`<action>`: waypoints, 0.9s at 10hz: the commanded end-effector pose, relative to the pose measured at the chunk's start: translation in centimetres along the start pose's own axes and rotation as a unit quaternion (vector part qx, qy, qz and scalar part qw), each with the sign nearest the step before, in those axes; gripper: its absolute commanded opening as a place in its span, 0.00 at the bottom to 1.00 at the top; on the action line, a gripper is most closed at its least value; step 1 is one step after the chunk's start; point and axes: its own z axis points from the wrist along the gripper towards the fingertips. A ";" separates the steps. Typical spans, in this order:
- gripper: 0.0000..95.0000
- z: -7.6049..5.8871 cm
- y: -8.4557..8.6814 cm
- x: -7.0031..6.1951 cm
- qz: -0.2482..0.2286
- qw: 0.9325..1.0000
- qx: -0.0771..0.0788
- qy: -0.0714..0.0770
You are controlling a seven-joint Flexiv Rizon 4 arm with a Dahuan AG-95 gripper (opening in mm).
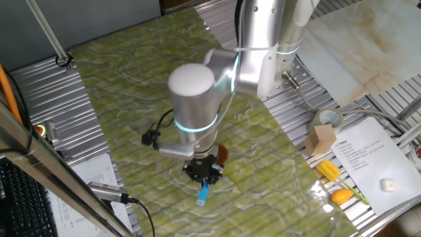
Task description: Scrub the table with a brush
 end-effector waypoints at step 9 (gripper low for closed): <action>0.00 -0.2 -0.5 -1.2 -0.154 0.986 -0.022 0.059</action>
